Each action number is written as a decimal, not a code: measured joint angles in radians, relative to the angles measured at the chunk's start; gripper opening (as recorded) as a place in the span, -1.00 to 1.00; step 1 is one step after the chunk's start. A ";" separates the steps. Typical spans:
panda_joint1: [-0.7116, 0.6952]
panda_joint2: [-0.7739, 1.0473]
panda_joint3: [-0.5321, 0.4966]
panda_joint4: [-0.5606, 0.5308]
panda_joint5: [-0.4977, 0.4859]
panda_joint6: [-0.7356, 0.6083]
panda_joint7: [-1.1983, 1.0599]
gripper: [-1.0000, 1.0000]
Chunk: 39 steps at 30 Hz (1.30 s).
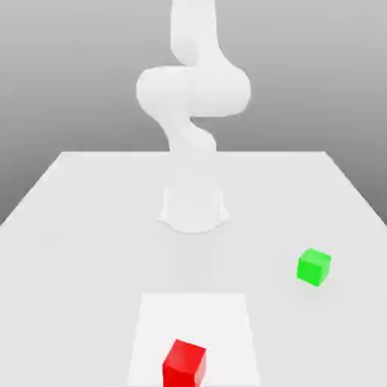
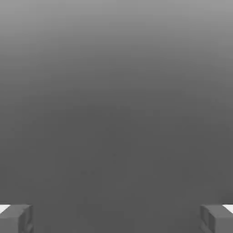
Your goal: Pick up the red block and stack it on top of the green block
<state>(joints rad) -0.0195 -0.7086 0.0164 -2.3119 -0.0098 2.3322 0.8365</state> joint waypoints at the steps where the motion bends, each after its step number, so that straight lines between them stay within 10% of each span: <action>1: -0.009 0.039 0.007 -0.005 -0.003 0.014 0.015 0.00; 30: -0.080 1.090 0.046 -0.100 -0.058 0.460 0.347 0.00; 31: -0.077 1.111 0.043 -0.096 -0.062 0.478 0.350 -1.00; 39: -0.081 1.085 0.048 -0.101 -0.058 0.457 0.348 -1.00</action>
<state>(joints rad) -0.1010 0.3766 0.0646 -2.4127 -0.0676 2.7892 1.1841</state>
